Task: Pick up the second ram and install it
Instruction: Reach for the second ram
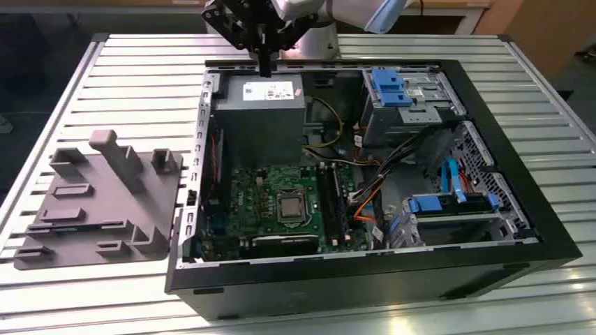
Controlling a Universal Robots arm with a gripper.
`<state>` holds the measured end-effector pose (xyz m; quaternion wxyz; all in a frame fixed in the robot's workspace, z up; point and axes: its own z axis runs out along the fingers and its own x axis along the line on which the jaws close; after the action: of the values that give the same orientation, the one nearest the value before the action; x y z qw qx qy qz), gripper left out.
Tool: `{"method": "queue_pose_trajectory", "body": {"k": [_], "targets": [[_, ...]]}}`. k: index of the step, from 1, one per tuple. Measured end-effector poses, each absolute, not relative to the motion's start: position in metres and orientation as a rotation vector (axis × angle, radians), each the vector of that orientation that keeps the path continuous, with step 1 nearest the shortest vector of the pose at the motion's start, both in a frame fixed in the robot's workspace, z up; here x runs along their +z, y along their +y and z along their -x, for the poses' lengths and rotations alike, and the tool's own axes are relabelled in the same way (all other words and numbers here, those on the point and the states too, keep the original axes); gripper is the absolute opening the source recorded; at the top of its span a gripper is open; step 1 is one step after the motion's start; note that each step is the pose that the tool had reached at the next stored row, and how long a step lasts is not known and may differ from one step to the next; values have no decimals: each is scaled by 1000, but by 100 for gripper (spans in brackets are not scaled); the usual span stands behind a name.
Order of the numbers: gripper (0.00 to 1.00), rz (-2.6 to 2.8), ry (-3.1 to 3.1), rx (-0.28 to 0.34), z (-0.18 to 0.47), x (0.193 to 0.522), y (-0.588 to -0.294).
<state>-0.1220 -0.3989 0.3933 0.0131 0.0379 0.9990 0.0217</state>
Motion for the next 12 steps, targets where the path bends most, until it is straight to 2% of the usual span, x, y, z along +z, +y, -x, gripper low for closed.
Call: {"method": "queue_pose_trajectory", "body": {"k": [12], "targets": [[11, -118, 3112, 68, 125, 393, -399]]}}
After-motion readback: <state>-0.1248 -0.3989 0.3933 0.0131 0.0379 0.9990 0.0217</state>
